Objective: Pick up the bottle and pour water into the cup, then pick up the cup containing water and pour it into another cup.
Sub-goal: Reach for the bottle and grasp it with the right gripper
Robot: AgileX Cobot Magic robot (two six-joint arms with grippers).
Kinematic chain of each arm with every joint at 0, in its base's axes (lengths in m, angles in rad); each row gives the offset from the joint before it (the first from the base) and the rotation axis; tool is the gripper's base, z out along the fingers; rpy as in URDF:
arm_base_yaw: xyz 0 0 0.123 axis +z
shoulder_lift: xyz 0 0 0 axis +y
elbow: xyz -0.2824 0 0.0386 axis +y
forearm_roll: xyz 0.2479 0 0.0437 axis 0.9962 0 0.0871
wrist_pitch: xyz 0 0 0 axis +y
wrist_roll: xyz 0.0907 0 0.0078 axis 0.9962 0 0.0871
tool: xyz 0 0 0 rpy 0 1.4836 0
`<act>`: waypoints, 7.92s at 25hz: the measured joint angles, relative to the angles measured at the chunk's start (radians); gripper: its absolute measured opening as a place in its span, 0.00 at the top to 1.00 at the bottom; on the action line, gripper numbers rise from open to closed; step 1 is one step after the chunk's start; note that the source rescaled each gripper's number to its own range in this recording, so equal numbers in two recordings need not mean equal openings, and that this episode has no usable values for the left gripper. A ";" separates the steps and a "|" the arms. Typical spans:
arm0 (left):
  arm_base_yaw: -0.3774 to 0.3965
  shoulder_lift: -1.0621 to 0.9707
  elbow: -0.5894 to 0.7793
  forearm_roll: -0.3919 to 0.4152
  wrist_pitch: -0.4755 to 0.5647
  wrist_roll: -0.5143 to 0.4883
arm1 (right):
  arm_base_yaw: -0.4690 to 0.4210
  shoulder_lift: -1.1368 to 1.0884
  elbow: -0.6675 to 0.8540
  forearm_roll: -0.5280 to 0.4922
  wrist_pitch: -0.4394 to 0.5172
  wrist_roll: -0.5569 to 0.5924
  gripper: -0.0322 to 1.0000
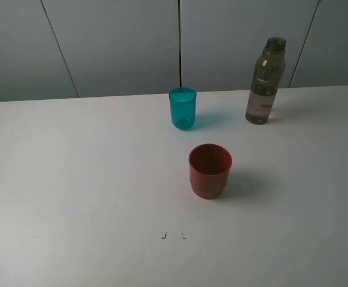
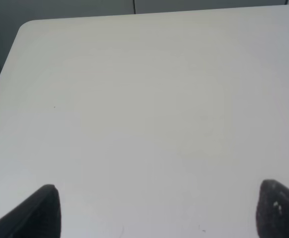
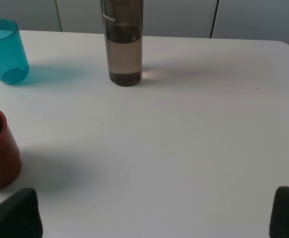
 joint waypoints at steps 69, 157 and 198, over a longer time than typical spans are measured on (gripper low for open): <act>0.000 0.000 0.000 0.000 0.000 0.007 | 0.000 0.000 0.000 0.000 0.000 0.000 0.00; 0.000 0.000 0.000 0.000 0.000 0.000 | 0.000 0.000 0.000 0.000 0.000 0.000 0.00; 0.000 0.000 0.000 0.000 0.000 0.000 | 0.000 0.000 0.000 0.000 0.000 0.000 0.00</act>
